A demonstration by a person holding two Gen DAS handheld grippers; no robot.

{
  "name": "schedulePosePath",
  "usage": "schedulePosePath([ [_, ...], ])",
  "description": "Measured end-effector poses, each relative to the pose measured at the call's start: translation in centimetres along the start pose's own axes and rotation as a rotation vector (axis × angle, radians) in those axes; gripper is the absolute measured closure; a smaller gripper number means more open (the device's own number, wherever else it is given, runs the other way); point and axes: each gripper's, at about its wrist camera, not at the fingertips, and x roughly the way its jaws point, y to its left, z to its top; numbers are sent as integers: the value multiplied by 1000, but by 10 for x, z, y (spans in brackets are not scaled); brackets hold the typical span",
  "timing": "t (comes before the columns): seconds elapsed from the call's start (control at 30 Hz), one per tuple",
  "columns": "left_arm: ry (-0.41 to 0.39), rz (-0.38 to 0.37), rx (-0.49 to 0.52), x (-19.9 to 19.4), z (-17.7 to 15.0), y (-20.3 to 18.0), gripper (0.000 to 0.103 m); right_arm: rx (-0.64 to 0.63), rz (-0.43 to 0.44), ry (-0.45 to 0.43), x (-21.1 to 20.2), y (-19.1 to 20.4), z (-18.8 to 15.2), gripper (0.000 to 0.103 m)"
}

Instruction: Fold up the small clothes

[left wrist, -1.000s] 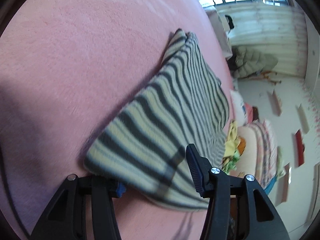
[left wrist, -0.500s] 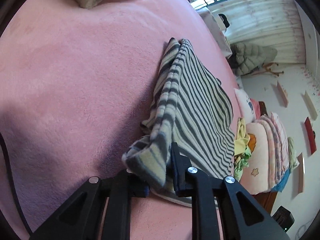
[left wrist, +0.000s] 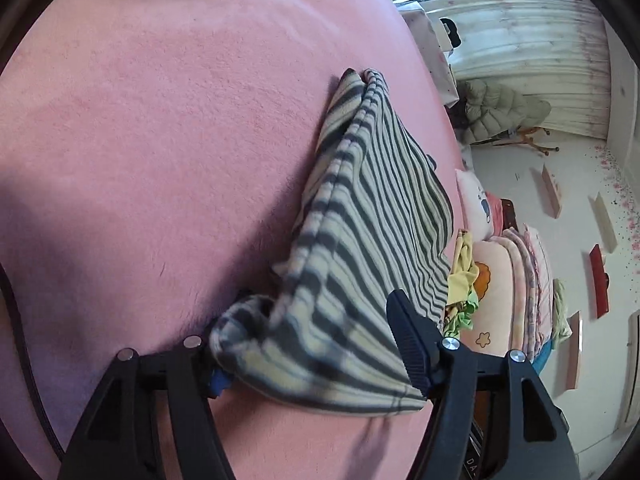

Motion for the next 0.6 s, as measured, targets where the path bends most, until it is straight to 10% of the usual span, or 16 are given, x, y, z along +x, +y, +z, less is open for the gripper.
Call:
schedulePosePath([
  [0.13,-16,23,45,7,4,-8,43,3,-10,20,10,-1,6,74],
  [0.2,-20,75,106,11,6,-15,85,15,-3,19,12,-3,9,74],
  [0.6,-195,371,590,2,-39,-126,89,65,-10,34,12,-36,15,74],
])
